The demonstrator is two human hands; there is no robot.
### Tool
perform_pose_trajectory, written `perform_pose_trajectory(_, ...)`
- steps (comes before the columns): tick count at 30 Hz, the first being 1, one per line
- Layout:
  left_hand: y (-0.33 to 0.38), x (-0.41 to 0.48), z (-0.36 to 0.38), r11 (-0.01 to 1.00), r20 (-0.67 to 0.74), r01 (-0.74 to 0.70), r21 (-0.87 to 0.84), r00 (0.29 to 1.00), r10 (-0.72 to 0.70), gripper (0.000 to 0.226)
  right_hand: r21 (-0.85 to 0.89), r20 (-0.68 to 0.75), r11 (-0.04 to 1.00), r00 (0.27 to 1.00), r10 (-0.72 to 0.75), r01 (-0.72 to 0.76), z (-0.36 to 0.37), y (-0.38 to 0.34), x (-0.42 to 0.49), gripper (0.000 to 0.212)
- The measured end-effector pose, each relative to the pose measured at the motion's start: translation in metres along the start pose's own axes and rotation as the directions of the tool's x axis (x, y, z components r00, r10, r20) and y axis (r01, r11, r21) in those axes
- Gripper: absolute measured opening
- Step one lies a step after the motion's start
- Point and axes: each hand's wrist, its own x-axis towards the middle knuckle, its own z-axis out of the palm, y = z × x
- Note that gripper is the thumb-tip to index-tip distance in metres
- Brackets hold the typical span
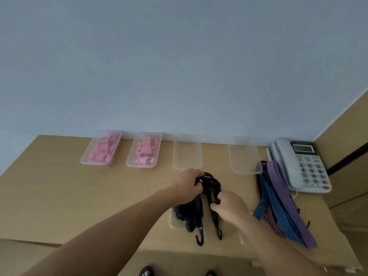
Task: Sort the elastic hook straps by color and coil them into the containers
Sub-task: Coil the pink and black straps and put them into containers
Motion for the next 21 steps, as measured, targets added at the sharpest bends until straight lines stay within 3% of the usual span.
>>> perform_pose_trajectory(5, 0.015, 0.003, -0.013, 1.000, -0.136, -0.028, 0.008, 0.990, 0.028, 0.042, 0.176, -0.023, 0.984, 1.000, -0.008, 0.012, -0.035, -0.003, -0.010, 0.011)
perform_pose_trajectory(11, 0.045, -0.001, -0.053, 0.987, 0.019, -0.149, 0.060, 0.989, 0.148, 0.065, 0.380, -0.126, 0.896, 0.972, -0.197, 0.231, -0.112, -0.031, -0.033, 0.013)
perform_pose_trajectory(13, 0.054, -0.004, -0.072, 0.982, 0.076, -0.185, 0.044, 0.980, 0.182, 0.056, 0.492, -0.156, 0.821, 0.957, -0.246, 0.291, -0.138, -0.044, -0.044, 0.012)
perform_pose_trajectory(15, 0.063, -0.007, -0.091, 0.981, 0.047, -0.190, 0.032, 0.981, 0.188, 0.029, 0.563, -0.179, 0.763, 0.948, -0.263, 0.318, -0.161, -0.057, -0.053, 0.015)
perform_pose_trajectory(17, 0.070, -0.009, -0.111, 0.984, -0.029, -0.172, -0.042, 0.985, 0.171, 0.017, 0.590, -0.215, 0.728, 0.937, -0.276, 0.350, -0.181, -0.067, -0.060, 0.025)
perform_pose_trajectory(21, 0.075, -0.019, -0.148, 0.873, -0.064, -0.114, -0.473, 0.993, 0.095, 0.005, 0.624, -0.187, 0.707, 0.942, -0.279, 0.333, -0.213, -0.077, -0.069, 0.031)
